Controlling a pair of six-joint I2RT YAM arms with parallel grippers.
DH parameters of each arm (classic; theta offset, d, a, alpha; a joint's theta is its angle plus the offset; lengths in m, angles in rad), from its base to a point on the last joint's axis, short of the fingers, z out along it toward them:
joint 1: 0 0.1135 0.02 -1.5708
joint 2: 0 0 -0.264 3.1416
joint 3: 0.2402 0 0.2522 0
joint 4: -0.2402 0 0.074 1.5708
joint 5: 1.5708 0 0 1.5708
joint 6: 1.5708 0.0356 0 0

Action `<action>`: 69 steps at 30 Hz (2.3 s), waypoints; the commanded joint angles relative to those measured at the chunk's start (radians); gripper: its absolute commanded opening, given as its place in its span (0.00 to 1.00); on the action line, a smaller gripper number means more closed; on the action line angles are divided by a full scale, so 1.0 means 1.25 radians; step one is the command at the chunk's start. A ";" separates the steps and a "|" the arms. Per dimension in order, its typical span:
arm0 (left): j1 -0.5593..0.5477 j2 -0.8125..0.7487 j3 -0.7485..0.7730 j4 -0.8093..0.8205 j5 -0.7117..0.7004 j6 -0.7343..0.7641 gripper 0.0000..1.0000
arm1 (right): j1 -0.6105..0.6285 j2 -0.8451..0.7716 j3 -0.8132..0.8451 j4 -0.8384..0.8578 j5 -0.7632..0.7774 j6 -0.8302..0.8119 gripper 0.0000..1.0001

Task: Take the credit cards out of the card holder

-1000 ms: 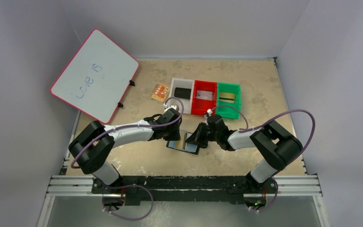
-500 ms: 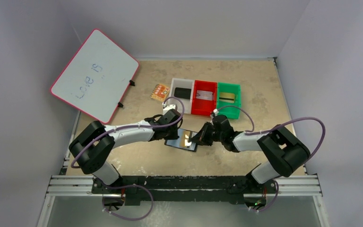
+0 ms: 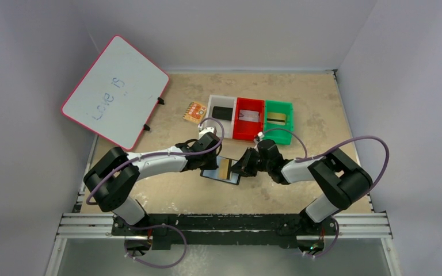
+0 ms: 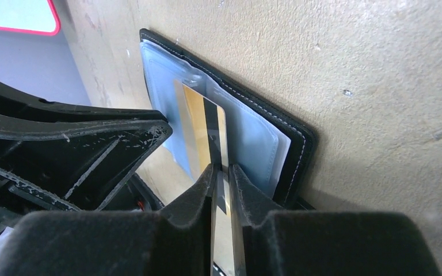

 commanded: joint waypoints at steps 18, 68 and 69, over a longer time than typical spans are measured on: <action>-0.001 0.020 -0.022 -0.035 0.032 -0.004 0.16 | -0.004 0.044 -0.013 0.176 -0.028 0.037 0.17; -0.001 0.052 0.023 -0.098 0.032 0.039 0.12 | -0.004 -0.002 -0.041 0.121 0.046 0.054 0.00; -0.001 0.049 0.024 -0.096 0.030 0.037 0.12 | -0.005 -0.014 -0.036 0.091 0.055 0.044 0.00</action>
